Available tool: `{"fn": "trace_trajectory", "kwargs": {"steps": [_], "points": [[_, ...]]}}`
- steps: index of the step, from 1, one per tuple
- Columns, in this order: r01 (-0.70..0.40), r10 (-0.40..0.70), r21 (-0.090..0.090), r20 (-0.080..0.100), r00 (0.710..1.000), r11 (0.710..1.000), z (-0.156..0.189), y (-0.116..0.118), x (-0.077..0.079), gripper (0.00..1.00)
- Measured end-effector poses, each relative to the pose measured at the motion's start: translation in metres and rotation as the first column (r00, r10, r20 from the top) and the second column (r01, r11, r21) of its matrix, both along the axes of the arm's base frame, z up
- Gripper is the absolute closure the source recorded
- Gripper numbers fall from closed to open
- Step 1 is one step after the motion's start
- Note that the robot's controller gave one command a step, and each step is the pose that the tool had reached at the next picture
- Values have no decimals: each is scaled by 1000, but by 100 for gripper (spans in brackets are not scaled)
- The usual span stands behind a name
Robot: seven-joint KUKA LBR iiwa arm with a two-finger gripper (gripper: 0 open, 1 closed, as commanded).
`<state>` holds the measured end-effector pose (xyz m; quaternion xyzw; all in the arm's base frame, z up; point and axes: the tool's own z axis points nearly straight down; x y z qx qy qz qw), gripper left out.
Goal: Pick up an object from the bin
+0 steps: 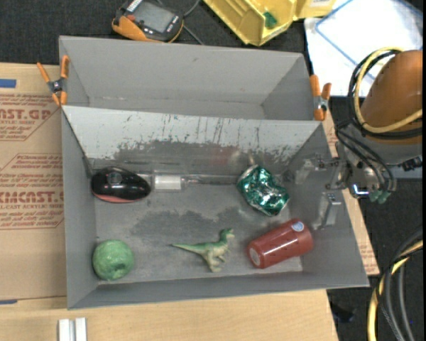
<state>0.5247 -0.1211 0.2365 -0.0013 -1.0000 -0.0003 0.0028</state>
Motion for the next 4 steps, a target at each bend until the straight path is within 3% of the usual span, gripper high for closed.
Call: {"fn": "trace_trajectory", "kwargs": {"steps": [1,2,3,4], "points": [[-3,3,-1,8,1000,1000,5,1,1,0],[-178,178,-2,9,984,984,-141,-13,-17,0],[-163,163,-6,18,987,987,-76,-18,-34,0],[-285,285,2,3,958,958,-137,20,-44,0]]}}
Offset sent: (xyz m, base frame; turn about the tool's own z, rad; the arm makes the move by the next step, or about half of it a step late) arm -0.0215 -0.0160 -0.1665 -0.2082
